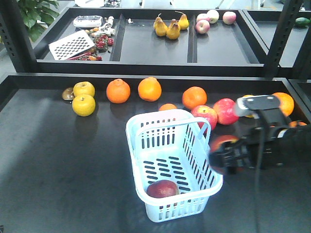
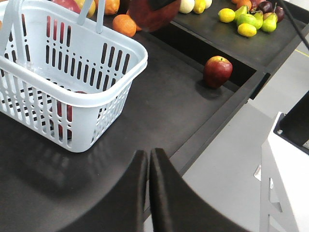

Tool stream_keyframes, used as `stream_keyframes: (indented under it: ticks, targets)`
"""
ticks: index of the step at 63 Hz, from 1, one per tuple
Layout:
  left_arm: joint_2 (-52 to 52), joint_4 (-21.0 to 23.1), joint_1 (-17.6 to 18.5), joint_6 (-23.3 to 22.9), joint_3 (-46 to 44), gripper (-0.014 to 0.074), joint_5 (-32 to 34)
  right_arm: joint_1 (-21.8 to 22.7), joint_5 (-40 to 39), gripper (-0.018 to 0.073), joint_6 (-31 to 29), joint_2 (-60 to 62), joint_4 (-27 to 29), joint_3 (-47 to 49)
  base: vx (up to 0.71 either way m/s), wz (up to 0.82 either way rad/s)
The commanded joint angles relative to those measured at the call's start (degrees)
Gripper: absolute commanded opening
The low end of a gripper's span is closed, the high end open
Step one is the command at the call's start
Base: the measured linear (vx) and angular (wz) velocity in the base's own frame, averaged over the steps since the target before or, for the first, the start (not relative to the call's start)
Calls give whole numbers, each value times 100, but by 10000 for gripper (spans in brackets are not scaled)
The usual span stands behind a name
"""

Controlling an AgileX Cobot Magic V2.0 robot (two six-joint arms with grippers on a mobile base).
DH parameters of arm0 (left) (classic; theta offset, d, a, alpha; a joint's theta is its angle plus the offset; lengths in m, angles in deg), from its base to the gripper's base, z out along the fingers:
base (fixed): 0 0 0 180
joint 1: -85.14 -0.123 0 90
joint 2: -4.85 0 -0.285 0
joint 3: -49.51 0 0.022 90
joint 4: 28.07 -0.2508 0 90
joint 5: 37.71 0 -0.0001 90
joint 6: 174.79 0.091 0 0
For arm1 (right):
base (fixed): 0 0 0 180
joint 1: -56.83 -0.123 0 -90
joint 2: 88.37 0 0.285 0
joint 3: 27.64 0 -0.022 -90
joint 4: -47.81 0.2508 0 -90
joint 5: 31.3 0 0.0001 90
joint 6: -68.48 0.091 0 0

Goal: Pick three apples into basket with both arms
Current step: 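Place the second apple into the basket and open the right gripper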

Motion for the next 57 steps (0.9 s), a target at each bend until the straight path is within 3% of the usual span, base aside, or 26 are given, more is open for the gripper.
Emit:
stream_keyframes:
  ticks: [1,7,14,23,29,36,45,57]
  targets:
    - [17,-287,-14,-46,-142,-6,-71,-420,-759,8,-64,34,215,146,0,0]
    - [17,-287,-14,-46,-142,-6,-71,-727,-1063,33,-118,-184,376,146,0,0]
    - [17,-287,-14,-46,-142,-6,-71,-926,-1421,143,-297,-504,399,160,0,0]
    - [17,-287,-14,-46,-142,-6,-71,-926,-1490,418,-347,-887,825,343,0,0]
    - [17,-282,-14,-46,-142,-6,-71,-917,-1454,588,-428,-1086,825,484,0,0]
    - [17,-282,-14,-46,-142,-6,-71,-917,-1470,704,-422,-1176,834,504,0,0]
    - [17,-282,-14,-46,-142,-6,-71,-917,-1412,724,-453,-1176,829,504,0,0]
    - [17,-282,-14,-46,-142,-6,-71,-917,-1056,662,-532,-1064,782,504,0,0]
